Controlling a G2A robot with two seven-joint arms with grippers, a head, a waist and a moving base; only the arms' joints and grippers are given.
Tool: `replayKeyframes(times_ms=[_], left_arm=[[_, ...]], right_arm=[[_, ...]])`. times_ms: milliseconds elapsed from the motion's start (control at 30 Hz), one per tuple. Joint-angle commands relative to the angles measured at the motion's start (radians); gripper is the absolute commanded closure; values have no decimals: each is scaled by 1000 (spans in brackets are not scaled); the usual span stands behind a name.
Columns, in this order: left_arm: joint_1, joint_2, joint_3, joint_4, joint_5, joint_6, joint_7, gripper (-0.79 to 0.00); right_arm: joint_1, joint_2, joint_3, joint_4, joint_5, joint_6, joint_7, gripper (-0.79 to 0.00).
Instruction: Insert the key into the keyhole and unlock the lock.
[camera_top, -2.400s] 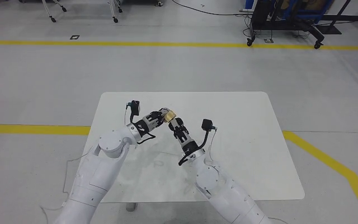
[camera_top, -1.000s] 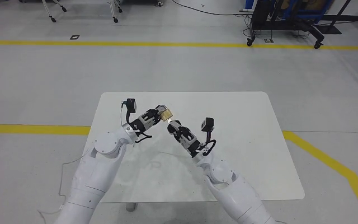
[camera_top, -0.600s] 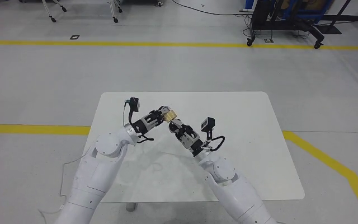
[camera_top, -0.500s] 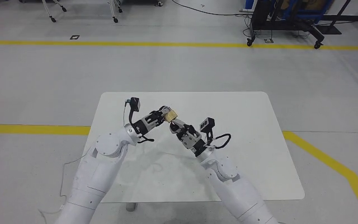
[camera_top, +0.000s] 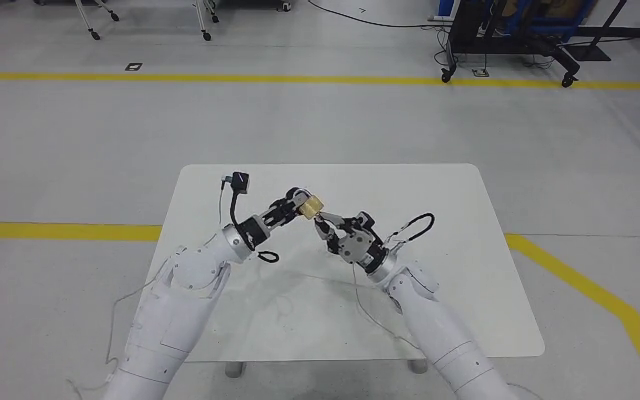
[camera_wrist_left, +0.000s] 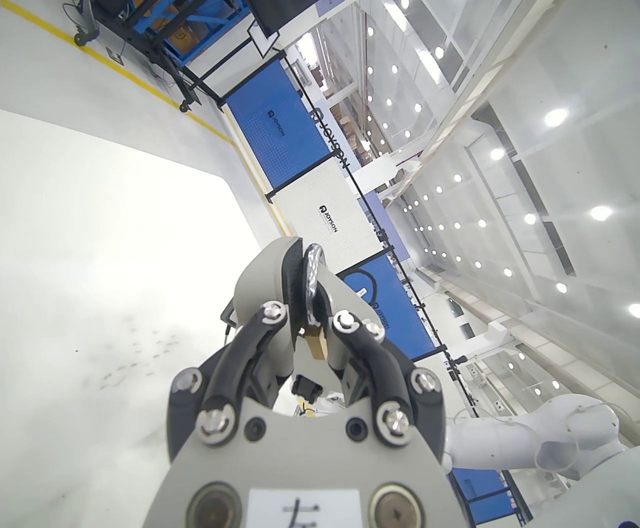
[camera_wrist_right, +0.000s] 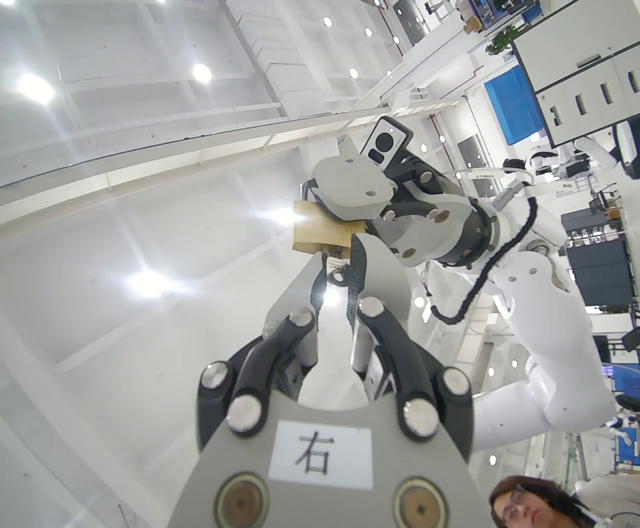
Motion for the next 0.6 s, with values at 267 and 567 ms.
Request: replayKeyframes(times_ms=[267,567], left_arm=[[-1,0,-5,9,-47,9,-12,0],[-8,0,-7,22,-94,35,-29,0]], right_arm=[[-27,11,7,-71,-159,-113,-35,-225],[-95,26,19,-192,-390,-245,-157,-372]])
